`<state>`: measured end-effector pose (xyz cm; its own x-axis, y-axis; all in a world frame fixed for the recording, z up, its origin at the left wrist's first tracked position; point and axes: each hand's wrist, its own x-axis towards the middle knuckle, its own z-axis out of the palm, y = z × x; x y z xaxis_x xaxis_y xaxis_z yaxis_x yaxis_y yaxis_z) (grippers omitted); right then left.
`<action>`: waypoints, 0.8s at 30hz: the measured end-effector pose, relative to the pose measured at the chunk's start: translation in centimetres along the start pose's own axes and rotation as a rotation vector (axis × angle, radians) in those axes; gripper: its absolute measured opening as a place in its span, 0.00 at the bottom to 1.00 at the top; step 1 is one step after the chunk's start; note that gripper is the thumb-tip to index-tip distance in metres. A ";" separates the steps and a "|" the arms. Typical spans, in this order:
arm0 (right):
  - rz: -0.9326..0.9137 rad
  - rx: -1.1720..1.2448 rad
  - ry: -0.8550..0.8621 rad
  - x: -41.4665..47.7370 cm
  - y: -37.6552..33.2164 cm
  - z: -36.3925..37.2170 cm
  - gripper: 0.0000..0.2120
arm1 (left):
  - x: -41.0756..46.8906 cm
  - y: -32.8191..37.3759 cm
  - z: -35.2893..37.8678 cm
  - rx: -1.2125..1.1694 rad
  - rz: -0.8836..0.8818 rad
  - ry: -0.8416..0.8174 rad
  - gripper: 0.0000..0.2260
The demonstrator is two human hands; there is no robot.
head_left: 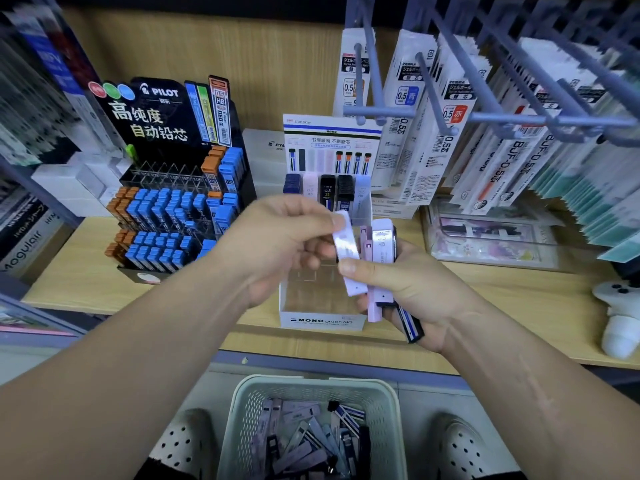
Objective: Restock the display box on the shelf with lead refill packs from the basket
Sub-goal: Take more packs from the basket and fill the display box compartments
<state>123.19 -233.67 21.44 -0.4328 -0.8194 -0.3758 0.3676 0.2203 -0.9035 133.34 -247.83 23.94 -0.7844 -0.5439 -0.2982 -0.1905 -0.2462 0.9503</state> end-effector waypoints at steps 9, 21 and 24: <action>0.053 0.077 0.067 0.5 0.4 -0.6 0.27 | 1.1 0.3 -4.8 0.547 0.331 0.189 0.04; 0.075 0.059 0.085 0.8 1.1 -1.1 0.25 | 2.1 -1.5 -3.6 0.887 0.531 0.199 0.04; 0.083 0.069 0.087 0.7 1.0 -1.3 0.25 | 2.3 -1.6 -3.3 0.895 0.545 0.195 0.04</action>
<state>122.21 -233.39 19.98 -0.4667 -0.7504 -0.4680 0.4598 0.2462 -0.8532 133.79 -251.34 21.44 -0.8015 -0.5418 0.2532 -0.2693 0.7050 0.6561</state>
